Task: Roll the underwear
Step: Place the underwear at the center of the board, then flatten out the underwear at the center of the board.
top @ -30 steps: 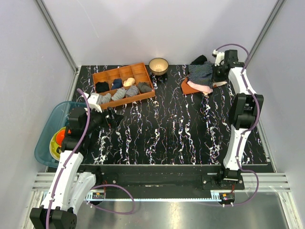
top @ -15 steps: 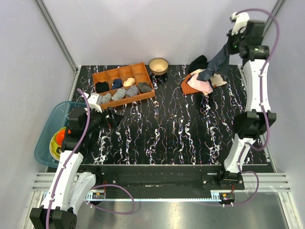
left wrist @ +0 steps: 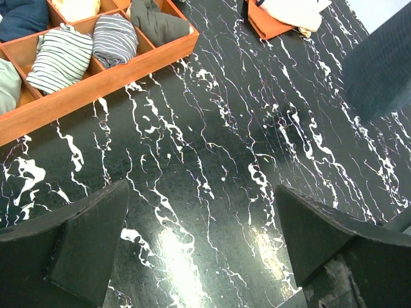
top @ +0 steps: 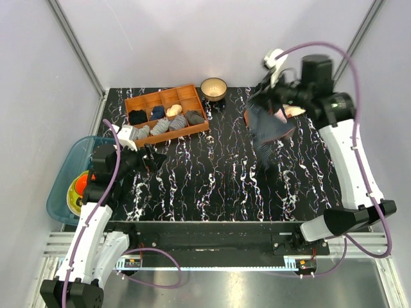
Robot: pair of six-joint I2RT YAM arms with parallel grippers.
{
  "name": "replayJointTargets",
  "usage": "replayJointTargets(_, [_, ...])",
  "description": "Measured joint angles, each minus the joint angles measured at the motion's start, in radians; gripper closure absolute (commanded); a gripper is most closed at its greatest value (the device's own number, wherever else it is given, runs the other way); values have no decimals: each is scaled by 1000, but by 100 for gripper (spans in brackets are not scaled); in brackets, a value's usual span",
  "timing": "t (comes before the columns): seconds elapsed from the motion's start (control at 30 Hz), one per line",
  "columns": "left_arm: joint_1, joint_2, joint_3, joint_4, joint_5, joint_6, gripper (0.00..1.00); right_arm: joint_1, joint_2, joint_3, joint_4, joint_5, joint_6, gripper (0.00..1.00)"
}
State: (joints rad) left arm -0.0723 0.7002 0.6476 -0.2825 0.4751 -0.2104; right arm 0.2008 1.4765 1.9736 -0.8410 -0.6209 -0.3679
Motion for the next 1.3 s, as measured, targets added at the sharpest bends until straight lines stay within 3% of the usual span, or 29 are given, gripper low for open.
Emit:
replayJointTargets(0.07, [0, 0, 0, 0, 4, -3, 1, 89, -15, -112, -6, -32, -8, 99])
replayJointTargets(0.17, [0, 0, -4, 6, 31, -3, 1, 104, -29, -229, 4, -20, -2, 94])
replayJointTargets(0.5, [-4, 29, -21, 53, 192, -4, 2, 84, -158, -724, 256, 286, 23, 93])
replayJointTargets(0.57, [-12, 46, -21, 57, 213, -4, 4, 60, -129, -791, 287, 372, 18, 85])
replayJointTargets(0.63, [-27, 70, -21, 60, 225, -4, 7, 5, -77, -830, 303, 438, 16, 71])
replayJointTargets(0.67, [-40, 88, -21, 58, 226, -4, 9, -35, -47, -843, 308, 460, 11, 56])
replayJointTargets(0.7, [-58, 108, -20, 55, 224, -2, 10, -76, -23, -854, 312, 484, 5, 48])
replayJointTargets(0.77, [-95, 142, -20, 39, 215, 5, 12, -137, -3, -871, 313, 510, -16, 34])
replayJointTargets(0.8, [-130, 164, -18, 23, 200, 14, 12, -155, -4, -877, 307, 508, -31, 33])
replayJointTargets(0.93, [-285, 261, 11, -60, 113, 60, 13, -159, -49, -877, 223, 358, -206, 29])
replayJointTargets(1.1, [-483, 396, 76, -112, -56, 147, 11, -121, -122, -903, -19, -47, -718, 25])
replayJointTargets(1.2, [-562, 472, 97, -109, -145, 228, 11, 16, -76, -946, -60, -132, -882, 26])
replayJointTargets(1.3, [-577, 561, 119, -92, -193, 307, 11, 113, 1, -985, 12, -138, -920, 25])
